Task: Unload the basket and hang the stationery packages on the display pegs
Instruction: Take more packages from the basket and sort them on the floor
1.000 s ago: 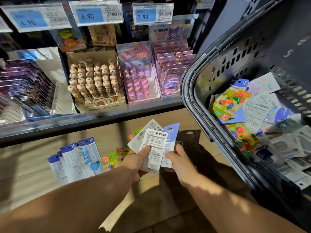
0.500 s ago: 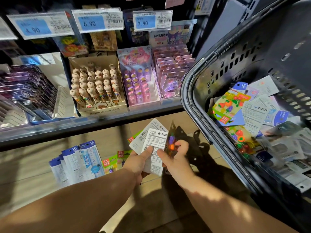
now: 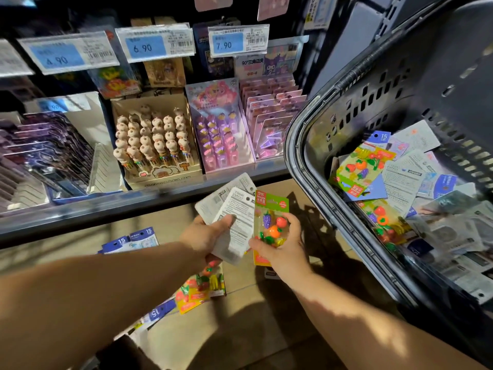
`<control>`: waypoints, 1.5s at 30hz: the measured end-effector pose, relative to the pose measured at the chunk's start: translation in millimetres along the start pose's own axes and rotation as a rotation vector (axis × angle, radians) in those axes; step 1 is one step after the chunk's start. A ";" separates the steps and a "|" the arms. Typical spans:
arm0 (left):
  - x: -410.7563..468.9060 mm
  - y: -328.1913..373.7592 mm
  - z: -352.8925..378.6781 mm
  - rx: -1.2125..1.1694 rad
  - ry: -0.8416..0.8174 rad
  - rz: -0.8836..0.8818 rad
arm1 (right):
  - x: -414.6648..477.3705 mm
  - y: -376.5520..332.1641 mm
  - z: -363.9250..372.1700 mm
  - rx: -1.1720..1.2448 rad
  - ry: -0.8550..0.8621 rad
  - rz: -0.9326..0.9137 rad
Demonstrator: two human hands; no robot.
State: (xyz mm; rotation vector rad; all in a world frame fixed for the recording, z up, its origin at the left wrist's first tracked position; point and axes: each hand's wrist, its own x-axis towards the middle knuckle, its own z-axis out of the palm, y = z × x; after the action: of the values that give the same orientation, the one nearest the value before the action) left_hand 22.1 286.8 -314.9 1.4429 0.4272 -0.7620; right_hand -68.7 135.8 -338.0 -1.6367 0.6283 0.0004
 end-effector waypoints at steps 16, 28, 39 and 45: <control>-14.3 -2.4 -158.7 -0.020 0.140 -0.066 | -8.3 24.3 100.2 -0.664 -0.351 0.158; -18.7 -22.9 -165.2 0.003 0.085 -0.137 | 11.4 16.0 123.8 -0.717 -0.378 0.247; -34.2 -24.1 -142.1 0.081 -0.104 -0.282 | 5.7 -25.3 114.5 0.072 -0.260 0.293; -31.9 -18.4 -138.7 0.109 -0.156 -0.240 | 6.5 -39.0 101.2 0.062 -0.228 0.223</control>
State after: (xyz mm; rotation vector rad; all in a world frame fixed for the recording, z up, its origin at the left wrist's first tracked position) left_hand 12.0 429.8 -322.0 1.4364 0.4488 -1.0975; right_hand -12.1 227.3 -322.8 -1.4733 0.6251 0.3232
